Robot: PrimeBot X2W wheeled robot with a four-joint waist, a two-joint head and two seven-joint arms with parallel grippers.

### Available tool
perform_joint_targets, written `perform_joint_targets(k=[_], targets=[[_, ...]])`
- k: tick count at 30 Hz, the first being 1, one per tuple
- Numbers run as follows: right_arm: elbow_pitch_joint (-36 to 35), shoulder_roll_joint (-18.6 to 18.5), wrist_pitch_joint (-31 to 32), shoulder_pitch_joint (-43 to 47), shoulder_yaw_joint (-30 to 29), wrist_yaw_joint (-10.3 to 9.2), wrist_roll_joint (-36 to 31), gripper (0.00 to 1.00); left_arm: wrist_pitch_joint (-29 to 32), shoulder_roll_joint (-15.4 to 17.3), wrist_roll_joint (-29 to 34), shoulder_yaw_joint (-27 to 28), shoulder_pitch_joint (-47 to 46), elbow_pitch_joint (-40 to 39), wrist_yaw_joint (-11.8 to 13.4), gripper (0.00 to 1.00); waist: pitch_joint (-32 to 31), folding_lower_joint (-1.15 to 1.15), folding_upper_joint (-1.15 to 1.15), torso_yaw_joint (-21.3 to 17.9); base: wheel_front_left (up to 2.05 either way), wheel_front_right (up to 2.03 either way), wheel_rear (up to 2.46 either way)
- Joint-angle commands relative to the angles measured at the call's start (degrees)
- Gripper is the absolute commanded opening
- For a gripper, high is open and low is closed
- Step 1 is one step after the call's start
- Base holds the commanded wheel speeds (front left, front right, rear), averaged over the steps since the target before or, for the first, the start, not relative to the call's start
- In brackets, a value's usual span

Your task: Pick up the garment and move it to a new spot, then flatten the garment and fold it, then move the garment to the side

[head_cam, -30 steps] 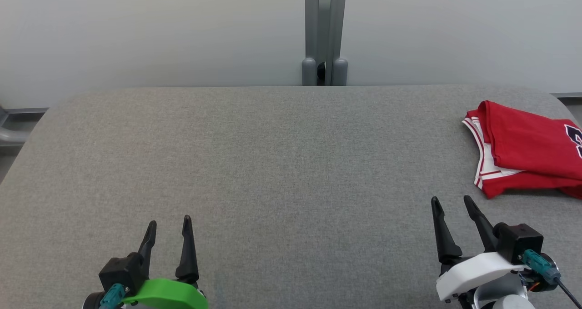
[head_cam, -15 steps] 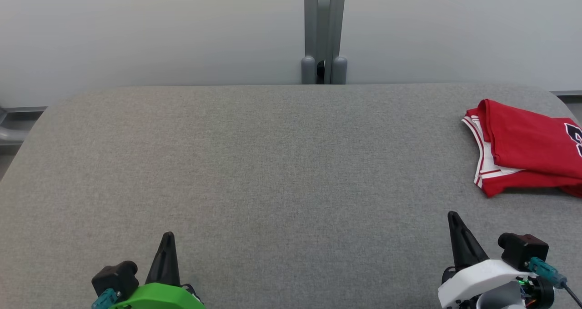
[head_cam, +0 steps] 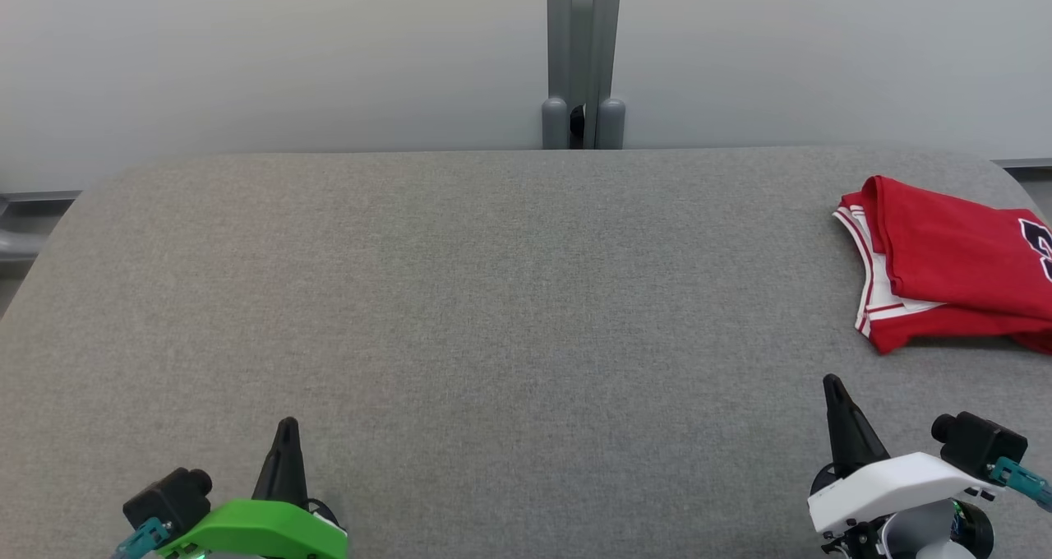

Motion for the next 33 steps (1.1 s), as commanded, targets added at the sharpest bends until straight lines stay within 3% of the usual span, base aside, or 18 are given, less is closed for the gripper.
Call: perform_joint_targets(k=[1, 33], targets=[[-0.64, -0.25, 0.38, -1.80, -0.33, -0.01, 2.35, 0.00, 0.40, 0.05, -2.06, 0.98, -2.09, -0.97, -0.60, 0.00, 0.04, 0.00, 0.00, -0.02, 0.00, 0.00, 0.00], [-0.06, -0.40, 5.53, -4.27, -2.63, -0.02, 26.97, 0.00, 6.84, -1.57, -21.81, 7.92, -4.06, -1.52, -4.87, 0.00, 0.89, 0.00, 0.00, -0.57, 0.00, 0.00, 0.00]])
